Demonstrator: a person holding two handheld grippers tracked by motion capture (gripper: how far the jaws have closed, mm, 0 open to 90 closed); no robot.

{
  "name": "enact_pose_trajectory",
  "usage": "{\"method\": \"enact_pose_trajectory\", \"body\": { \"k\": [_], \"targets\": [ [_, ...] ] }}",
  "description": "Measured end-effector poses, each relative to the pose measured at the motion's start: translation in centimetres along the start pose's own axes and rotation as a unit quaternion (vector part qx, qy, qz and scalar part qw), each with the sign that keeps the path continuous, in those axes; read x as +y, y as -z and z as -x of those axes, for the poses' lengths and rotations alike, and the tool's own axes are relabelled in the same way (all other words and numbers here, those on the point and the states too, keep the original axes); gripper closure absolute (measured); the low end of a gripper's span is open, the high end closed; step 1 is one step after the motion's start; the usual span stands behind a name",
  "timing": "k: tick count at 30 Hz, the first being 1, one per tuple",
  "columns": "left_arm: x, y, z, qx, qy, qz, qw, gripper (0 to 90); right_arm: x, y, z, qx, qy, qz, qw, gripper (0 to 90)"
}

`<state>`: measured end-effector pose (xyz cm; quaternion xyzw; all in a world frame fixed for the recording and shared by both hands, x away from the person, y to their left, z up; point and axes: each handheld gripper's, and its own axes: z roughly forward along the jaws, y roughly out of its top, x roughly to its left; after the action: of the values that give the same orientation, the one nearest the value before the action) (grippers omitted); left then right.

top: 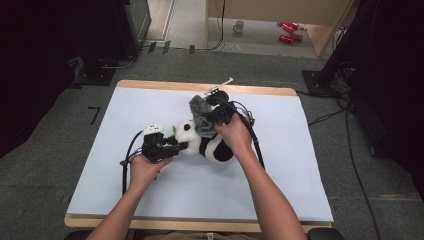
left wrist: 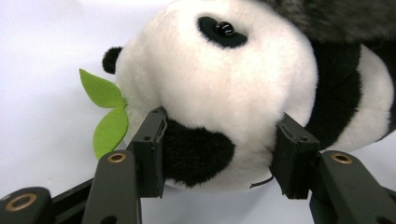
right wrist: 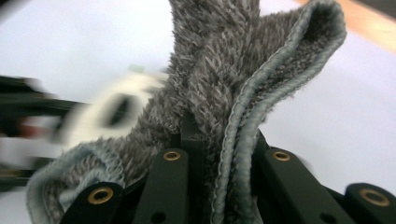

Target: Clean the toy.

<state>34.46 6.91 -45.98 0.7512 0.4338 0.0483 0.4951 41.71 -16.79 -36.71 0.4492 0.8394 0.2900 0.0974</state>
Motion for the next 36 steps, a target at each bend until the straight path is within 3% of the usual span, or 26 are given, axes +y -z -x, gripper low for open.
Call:
{"method": "enact_pose_trajectory", "body": {
  "k": [1,2,3,9,14,21,26,31,32,36],
  "targets": [
    [-0.1,0.0,0.0,0.0,-0.003,-0.002,1.0,45.9,-0.5,-0.3,1.6,0.002,-0.033,-0.026,0.9991,78.6],
    [-0.1,0.0,0.0,0.0,-0.003,-0.002,1.0,45.8,-0.5,-0.3,1.6,0.002,-0.033,-0.026,0.9991,78.6],
    [-0.2,-0.1,0.0,0.003,-0.012,-0.004,0.9999,45.8,-1.5,-0.7,3.1,0.063,-0.089,-0.025,0.9938,78.6],
    [-0.2,-0.1,0.0,0.001,-0.008,0.0,1.0,45.8,-2.5,-0.1,4.4,0.053,-0.096,-0.012,0.9939,78.2],
    [-0.4,0.0,-0.3,-0.007,-0.003,0.005,1.0,45.3,-2.7,1.3,5.9,0.059,-0.125,0.003,0.9904,78.1],
    [-0.5,0.0,-0.2,-0.004,-0.004,0.005,1.0,45.0,-2.0,4.7,6.5,0.08,-0.131,0.07,0.9855,78.6],
    [-0.7,0.0,-0.2,-0.004,-0.007,0.009,0.9999,44.7,-1.8,6.9,7.3,0.072,-0.123,0.099,0.9848,78.5],
    [-0.7,0.0,-0.2,-0.005,-0.009,0.011,0.9999,44.6,-2.7,8.4,8.5,0.077,-0.137,0.116,0.9808,78.4],
    [-0.7,0.0,-0.2,-0.005,-0.009,0.011,0.9999,44.6,-3.5,9.5,9.1,0.088,-0.145,0.135,0.9761,78.4],
    [-0.8,0.0,-0.2,-0.004,-0.01,0.014,0.9998,44.5,-4.7,11.1,9.8,0.081,-0.141,0.143,0.9762,78.4]
  ]
}}
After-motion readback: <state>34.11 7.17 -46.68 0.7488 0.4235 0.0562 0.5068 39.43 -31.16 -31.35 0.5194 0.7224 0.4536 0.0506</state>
